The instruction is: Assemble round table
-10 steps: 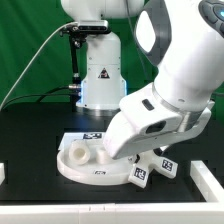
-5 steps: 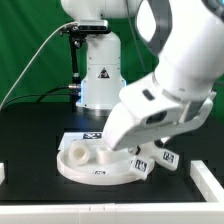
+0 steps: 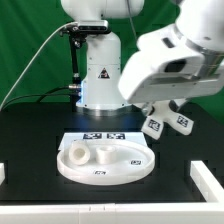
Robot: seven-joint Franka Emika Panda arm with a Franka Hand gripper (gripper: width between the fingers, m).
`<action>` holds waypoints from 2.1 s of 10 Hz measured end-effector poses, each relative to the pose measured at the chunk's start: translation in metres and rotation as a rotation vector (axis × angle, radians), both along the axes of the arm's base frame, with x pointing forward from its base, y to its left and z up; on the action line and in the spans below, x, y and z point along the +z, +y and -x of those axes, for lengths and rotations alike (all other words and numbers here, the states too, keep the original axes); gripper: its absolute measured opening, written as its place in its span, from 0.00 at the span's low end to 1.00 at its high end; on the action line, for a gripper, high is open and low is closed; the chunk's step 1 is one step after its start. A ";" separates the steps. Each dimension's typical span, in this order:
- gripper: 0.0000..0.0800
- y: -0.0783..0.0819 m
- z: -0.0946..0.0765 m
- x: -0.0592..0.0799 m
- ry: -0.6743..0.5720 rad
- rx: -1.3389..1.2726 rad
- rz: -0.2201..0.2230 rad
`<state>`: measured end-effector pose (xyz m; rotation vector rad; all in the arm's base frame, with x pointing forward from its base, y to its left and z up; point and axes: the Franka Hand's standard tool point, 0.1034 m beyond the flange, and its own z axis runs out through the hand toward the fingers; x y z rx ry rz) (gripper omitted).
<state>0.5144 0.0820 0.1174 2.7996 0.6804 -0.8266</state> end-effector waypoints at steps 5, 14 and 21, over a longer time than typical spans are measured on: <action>0.55 0.005 0.037 -0.019 -0.014 -0.138 0.036; 0.55 0.028 0.078 -0.045 0.005 -0.296 0.065; 0.55 0.042 0.094 -0.064 0.019 -0.304 0.066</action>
Offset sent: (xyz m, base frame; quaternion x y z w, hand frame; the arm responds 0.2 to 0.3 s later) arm -0.0757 0.0123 -0.0263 0.0104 -0.0019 0.1496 0.9887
